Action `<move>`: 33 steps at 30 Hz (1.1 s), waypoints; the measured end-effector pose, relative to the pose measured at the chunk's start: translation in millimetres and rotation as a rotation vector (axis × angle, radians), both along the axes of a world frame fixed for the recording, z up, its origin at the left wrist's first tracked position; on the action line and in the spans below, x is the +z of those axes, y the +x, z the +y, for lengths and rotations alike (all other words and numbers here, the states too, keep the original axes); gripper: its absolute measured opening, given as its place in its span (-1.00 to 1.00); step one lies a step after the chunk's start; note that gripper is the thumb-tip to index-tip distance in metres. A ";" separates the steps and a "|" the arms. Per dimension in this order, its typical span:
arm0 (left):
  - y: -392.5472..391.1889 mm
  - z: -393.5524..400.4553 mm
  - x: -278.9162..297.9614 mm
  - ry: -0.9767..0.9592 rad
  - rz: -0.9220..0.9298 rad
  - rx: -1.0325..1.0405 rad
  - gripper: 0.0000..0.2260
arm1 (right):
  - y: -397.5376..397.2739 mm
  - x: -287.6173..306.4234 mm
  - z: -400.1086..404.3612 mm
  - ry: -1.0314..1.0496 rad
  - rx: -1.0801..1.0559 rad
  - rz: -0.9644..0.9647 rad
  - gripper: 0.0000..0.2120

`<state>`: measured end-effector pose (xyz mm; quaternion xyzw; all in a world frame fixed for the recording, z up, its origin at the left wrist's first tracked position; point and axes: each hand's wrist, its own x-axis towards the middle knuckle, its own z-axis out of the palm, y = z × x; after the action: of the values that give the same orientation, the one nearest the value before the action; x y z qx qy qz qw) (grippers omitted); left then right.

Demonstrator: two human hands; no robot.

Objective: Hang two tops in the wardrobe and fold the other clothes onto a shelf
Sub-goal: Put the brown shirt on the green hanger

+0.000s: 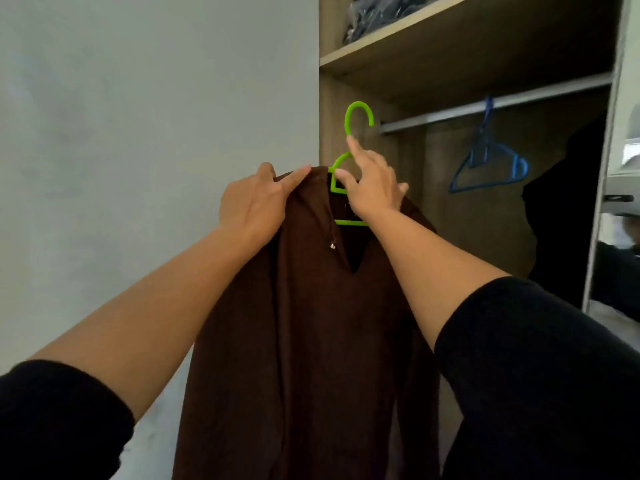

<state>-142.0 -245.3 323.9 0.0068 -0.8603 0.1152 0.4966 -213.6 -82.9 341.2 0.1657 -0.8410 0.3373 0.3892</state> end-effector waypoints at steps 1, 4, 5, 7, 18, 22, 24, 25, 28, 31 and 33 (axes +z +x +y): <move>-11.7 2.4 6.3 0.001 -0.007 -0.005 -0.55 | -3.9 2.8 2.2 0.026 -0.022 0.001 -0.43; -47.4 13.8 22.8 0.027 -0.019 -0.040 -0.53 | -14.6 10.0 8.5 0.098 -0.126 0.063 -0.34; -58.4 19.5 27.6 0.042 -0.026 -0.048 -0.53 | -17.6 13.3 12.0 0.113 -0.168 0.080 -0.34; -80.2 31.7 37.0 0.075 -0.040 -0.076 -0.55 | -23.6 20.9 22.3 0.153 -0.262 0.095 -0.35; -171.2 101.0 74.7 0.113 -0.047 -0.246 -0.61 | -60.4 60.5 107.8 0.311 -0.825 -0.087 -0.46; -208.7 120.5 88.4 0.150 -0.046 -0.267 -0.59 | -84.0 70.3 124.4 0.306 -0.956 -0.200 -0.48; -222.8 131.3 91.1 0.152 -0.051 -0.277 -0.60 | -91.3 71.4 130.2 0.277 -0.944 -0.229 -0.50; -228.7 136.8 91.7 0.147 -0.054 -0.281 -0.60 | -94.7 70.9 132.5 0.253 -0.918 -0.235 -0.53; -242.9 151.1 92.3 0.151 -0.079 -0.284 -0.59 | -104.5 68.3 136.5 0.172 -0.872 -0.243 -0.63; -255.6 163.5 90.6 0.163 -0.108 -0.288 -0.59 | -114.5 63.5 135.6 0.070 -0.797 -0.289 -0.63; -262.8 169.5 88.5 0.183 -0.122 -0.303 -0.59 | -122.1 57.8 135.4 0.007 -0.719 -0.302 -0.62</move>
<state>-404.8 -75.8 412.4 -0.0846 -0.8868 -0.0392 0.4527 -335.6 52.4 399.0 -0.1900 -0.8944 0.1970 0.3538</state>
